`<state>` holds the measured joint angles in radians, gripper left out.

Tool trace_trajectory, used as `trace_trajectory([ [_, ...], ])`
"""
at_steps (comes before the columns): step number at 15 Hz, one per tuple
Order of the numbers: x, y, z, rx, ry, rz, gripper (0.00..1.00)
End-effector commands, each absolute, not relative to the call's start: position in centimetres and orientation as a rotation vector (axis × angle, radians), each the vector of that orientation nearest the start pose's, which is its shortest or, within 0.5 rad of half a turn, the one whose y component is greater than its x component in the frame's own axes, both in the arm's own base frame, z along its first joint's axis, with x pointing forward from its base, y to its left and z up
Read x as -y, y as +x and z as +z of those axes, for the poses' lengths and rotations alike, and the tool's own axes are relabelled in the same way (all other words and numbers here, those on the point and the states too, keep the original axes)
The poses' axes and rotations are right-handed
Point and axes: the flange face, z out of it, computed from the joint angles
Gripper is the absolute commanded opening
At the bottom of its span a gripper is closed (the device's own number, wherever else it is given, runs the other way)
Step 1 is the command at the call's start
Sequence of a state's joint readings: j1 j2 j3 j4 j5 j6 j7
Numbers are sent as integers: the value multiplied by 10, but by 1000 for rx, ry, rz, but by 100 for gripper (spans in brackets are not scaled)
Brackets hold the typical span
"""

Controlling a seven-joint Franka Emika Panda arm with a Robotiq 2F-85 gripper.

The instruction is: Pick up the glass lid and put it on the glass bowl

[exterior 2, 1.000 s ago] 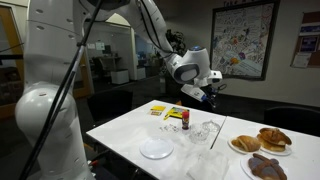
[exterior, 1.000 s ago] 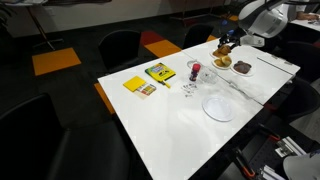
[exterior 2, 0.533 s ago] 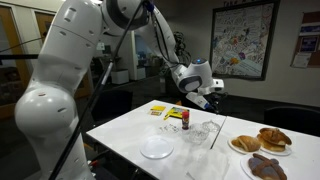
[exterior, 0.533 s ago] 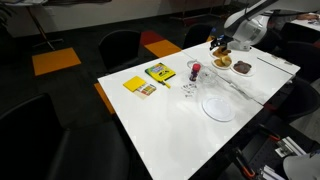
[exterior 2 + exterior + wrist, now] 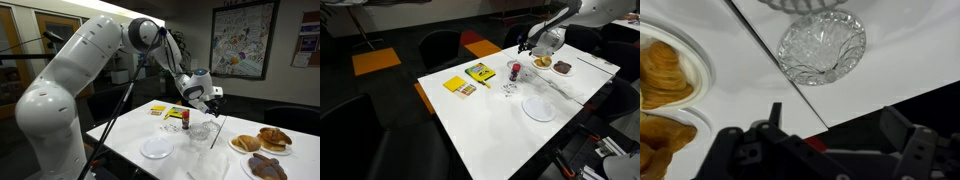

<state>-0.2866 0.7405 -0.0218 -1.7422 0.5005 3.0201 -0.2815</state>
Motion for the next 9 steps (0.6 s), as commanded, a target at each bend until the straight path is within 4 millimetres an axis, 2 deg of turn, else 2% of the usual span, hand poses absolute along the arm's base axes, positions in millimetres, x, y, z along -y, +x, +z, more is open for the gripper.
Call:
trace_trajectory([
  [1, 239, 677, 197, -691, -2893, -837, 100],
  [4, 240, 682, 188, -685, -2941, -788, 100],
  [9, 263, 679, 178, -774, -2976, -748, 100],
])
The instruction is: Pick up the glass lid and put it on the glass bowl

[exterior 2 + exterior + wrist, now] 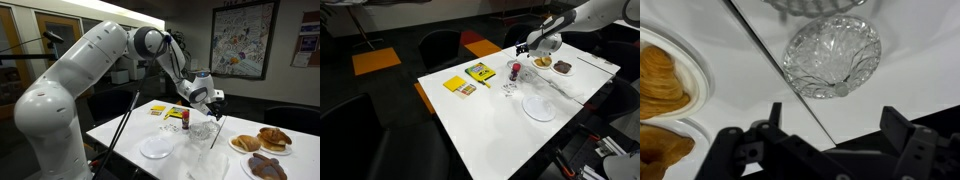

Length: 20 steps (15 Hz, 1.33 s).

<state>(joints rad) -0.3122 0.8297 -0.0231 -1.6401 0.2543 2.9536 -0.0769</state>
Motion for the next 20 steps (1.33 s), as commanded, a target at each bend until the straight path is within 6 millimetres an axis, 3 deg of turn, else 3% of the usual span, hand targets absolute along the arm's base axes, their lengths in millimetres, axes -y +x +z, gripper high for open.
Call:
trace_trajectory([
  [1, 267, 680, 178, -790, -2971, -762, 100],
  [9, 270, 693, 176, -795, -2940, -786, 100],
  [16, 266, 691, 179, -799, -2943, -813, 100],
  [20, 242, 700, 188, -744, -2882, -817, 100],
])
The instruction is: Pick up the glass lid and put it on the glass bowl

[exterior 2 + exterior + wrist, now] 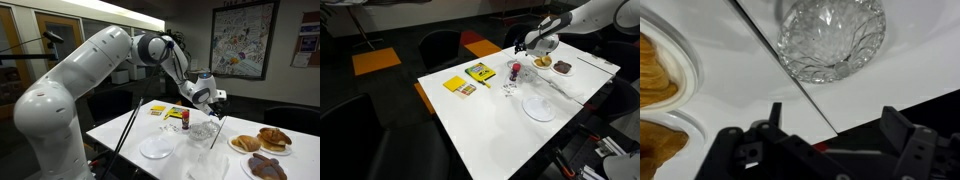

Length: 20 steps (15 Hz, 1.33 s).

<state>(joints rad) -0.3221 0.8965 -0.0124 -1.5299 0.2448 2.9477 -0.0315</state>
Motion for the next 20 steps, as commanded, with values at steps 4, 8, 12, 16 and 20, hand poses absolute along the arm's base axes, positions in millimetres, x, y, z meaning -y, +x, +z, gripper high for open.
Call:
trace_trajectory([
  [4, 220, 707, 178, -731, -2901, -772, 100],
  [8, 225, 707, 169, -777, -2958, -709, 100],
  [12, 231, 708, 156, -811, -2998, -657, 100],
  [16, 233, 716, 145, -806, -3017, -680, 100],
  [20, 234, 723, 136, -806, -3033, -667, 75],
])
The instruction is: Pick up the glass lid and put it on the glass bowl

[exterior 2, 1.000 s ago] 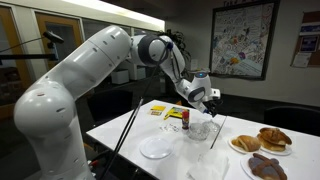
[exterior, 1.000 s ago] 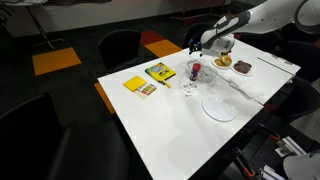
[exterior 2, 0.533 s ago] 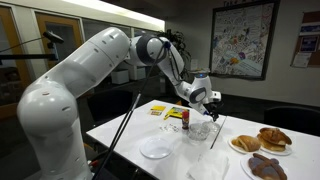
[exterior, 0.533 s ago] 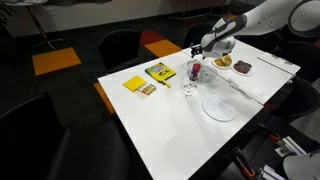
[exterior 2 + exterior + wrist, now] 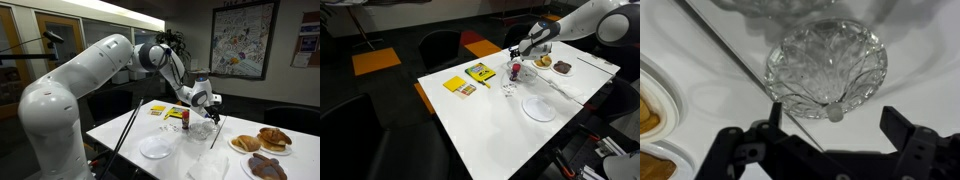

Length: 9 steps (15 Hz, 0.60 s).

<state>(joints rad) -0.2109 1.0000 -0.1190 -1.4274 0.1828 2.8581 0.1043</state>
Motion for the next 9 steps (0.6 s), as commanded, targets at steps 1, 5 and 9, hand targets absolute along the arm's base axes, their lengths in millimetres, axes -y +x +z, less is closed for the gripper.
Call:
trace_trajectory([
  [1, 234, 724, 133, -804, -3035, -664, 74],
  [5, 233, 729, 131, -800, -3033, -663, 45],
  [9, 230, 734, 135, -792, -3033, -679, 18],
])
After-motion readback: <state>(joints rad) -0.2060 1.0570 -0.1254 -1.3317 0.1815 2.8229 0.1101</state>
